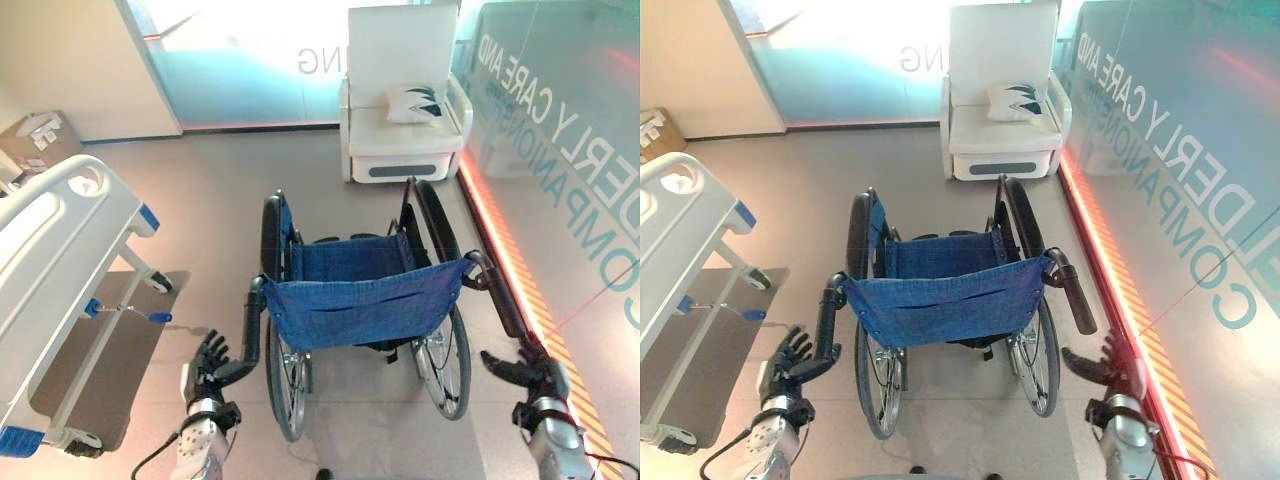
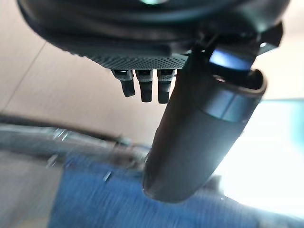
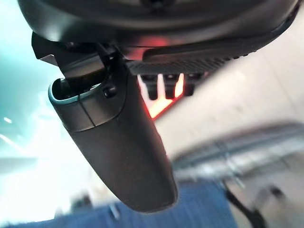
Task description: Push the wheelchair next to the bed
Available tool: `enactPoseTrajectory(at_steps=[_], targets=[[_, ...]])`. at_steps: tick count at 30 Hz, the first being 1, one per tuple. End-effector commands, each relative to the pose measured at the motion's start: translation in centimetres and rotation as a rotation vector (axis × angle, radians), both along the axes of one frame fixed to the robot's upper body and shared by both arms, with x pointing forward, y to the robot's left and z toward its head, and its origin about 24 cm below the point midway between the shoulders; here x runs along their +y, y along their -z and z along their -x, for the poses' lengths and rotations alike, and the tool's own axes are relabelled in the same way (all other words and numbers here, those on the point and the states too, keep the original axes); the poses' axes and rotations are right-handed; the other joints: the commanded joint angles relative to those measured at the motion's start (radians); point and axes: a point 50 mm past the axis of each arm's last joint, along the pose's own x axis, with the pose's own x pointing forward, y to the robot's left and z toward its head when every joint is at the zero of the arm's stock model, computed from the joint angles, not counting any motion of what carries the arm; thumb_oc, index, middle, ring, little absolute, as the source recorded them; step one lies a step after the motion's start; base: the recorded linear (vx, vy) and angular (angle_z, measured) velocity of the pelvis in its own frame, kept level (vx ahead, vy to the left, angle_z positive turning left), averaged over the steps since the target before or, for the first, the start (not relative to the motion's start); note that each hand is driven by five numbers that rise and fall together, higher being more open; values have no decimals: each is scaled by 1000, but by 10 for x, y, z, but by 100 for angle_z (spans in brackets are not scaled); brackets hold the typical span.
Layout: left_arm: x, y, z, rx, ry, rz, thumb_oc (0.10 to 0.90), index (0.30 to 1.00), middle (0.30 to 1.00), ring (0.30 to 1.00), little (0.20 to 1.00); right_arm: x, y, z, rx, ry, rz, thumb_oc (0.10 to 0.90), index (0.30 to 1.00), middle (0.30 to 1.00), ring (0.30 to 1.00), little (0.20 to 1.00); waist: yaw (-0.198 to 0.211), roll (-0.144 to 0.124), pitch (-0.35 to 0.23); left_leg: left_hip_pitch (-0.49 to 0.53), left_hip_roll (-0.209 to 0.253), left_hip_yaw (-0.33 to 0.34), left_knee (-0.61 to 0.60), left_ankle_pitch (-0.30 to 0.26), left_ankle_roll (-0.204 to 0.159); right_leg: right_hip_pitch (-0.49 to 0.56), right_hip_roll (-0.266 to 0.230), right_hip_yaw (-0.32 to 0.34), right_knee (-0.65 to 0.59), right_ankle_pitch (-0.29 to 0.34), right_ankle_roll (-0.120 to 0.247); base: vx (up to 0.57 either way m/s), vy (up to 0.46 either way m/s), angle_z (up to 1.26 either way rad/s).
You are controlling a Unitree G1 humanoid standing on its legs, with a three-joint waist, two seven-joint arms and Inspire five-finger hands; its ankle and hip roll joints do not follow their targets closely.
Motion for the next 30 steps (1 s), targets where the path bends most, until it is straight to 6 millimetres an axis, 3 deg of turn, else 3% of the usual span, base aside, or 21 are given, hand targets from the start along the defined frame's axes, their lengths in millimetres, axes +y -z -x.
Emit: enactPoseTrajectory(at_steps=[1,8,12,16,21,25,30], targets=[[26,-51,-42,-211,-27,-175,800,900,900,900,900,-31,-70,-44,-266,59,128,800,900,900,900,900,6,-20,-29,27,-44,-16,4,-77,16,-24,4,9,26,20,-9,0,0,0],[61,-90,-52,-282,-185,-318,800,900,900,900,900,-41,-148,-68,-468,130,355,800,900,900,900,900,2,-15,-36,25,-46,-24,4,-76,7,-21,0,12,16,18,-7,-2,4,0],[61,-116,-67,-382,-161,-346,800,900,900,900,900,-38,-181,-80,-573,152,404,800,900,900,900,900,5,-13,-40,25,-47,-31,4,-73,2,-15,-2,12,12,18,-6,3,4,2],[46,-162,-90,-541,-33,-362,800,900,900,900,900,-19,-215,-90,-707,66,429,800,900,900,900,900,10,-16,-42,20,-46,-36,4,-66,0,-17,-2,6,13,22,-3,-8,-13,3],[19,-190,-99,-694,149,-269,800,900,900,900,900,7,-226,-95,-743,-92,459,800,900,900,900,900,16,-25,-42,15,-47,-43,4,-64,4,-20,0,4,14,23,-2,-28,-34,7],[-2,-190,-99,-737,281,-193,800,900,900,900,900,17,-222,-97,-725,-157,439,800,900,900,900,900,19,-31,-42,15,-45,-44,4,-65,7,-20,3,6,14,24,-2,-9,-7,1],[-12,-186,-97,-697,370,-222,800,900,900,900,900,25,-214,-100,-652,-243,431,800,900,900,900,900,22,-33,-41,15,-42,-40,4,-64,8,-22,4,5,15,26,0,0,0,0]])
